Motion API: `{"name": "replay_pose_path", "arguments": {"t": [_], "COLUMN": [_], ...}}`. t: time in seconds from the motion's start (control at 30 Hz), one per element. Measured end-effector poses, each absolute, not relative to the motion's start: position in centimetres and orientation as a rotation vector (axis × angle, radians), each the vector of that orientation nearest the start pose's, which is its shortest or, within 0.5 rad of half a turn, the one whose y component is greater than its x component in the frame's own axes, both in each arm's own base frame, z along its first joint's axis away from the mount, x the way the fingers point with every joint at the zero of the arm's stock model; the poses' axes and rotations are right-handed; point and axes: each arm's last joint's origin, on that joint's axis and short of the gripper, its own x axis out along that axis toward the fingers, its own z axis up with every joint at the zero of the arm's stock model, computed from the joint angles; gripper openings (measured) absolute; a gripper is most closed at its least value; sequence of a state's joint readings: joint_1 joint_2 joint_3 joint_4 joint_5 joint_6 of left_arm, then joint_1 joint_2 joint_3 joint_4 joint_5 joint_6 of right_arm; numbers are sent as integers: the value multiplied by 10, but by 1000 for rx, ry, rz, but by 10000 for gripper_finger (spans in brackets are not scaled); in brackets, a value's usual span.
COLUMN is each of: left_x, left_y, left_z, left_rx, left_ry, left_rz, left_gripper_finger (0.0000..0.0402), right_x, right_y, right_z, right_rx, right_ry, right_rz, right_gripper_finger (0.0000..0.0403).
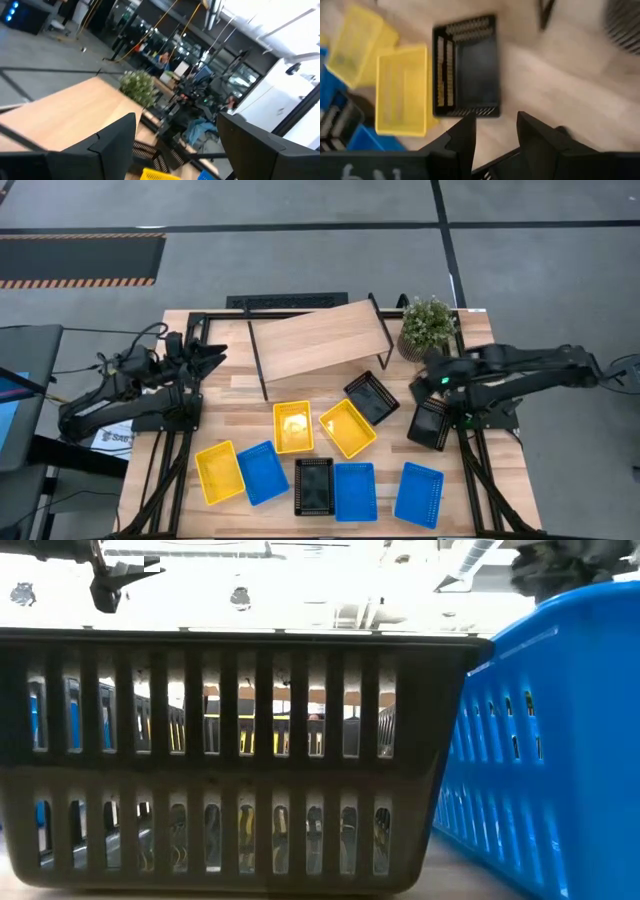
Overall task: Stack baskets on shelf by color
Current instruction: Put the right yellow bin on the shelf
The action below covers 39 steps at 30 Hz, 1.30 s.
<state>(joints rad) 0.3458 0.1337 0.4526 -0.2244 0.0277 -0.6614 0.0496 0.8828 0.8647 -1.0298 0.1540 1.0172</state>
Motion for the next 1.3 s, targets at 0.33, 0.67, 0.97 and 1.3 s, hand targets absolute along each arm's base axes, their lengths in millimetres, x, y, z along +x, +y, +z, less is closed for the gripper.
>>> {"name": "replay_pose_path", "arguments": {"t": [0.33, 0.67, 0.97, 1.3], "left_x": [68, 68, 68, 68], "left_y": [23, 23, 23, 23], "left_z": [275, 274, 268, 267], "left_rx": [-610, -610, -603, -605], "left_ry": [-112, -94, -43, -29], "left_rz": [283, 284, 308, 316], "left_gripper_finger": [265, 265, 265, 265], "right_x": [227, 289, 307, 311], "right_y": [45, 93, 126, 125], "right_z": [231, 233, 205, 173], "right_rx": [392, -12, -191, -245], "right_ry": [1066, 1128, 1255, 1389], "right_rz": [-252, 39, 146, 105], "right_gripper_finger": [197, 230, 227, 211]}}
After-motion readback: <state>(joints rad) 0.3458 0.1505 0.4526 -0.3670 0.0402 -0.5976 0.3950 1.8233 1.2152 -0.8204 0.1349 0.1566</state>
